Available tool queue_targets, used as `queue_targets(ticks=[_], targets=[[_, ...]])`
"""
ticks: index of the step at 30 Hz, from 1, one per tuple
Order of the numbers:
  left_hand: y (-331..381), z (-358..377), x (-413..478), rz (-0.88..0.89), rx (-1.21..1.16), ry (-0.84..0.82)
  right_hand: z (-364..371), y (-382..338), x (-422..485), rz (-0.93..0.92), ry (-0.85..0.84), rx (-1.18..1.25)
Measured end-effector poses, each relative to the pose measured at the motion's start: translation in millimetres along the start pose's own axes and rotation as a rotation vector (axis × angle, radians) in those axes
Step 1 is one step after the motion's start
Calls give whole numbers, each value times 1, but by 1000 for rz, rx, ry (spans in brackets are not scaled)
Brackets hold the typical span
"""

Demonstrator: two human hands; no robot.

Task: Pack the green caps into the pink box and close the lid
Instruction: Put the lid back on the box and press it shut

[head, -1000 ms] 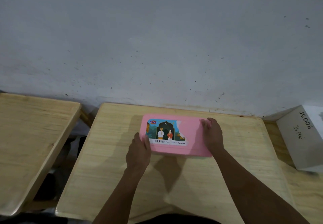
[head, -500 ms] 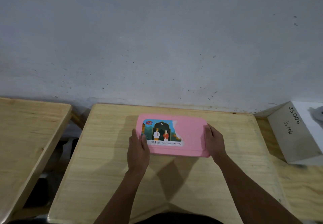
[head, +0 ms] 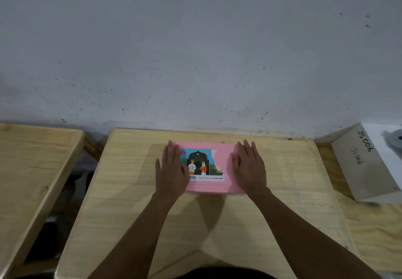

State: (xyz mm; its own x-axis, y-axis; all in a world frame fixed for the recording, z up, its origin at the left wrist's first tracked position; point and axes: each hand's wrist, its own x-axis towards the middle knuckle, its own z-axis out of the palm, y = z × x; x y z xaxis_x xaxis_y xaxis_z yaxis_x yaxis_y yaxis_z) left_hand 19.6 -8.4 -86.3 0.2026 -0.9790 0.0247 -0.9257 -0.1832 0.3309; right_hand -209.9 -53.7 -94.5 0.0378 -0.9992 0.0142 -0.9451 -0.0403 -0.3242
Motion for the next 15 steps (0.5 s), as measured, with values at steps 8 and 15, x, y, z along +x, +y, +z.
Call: queue_targets(ticks=[8, 15], targets=[[-3, 3, 8, 69, -49, -20, -8, -6, -2, 28, -9, 71], [0, 6, 8, 40, -2, -42, -3, -7, -5, 35, 90, 52]])
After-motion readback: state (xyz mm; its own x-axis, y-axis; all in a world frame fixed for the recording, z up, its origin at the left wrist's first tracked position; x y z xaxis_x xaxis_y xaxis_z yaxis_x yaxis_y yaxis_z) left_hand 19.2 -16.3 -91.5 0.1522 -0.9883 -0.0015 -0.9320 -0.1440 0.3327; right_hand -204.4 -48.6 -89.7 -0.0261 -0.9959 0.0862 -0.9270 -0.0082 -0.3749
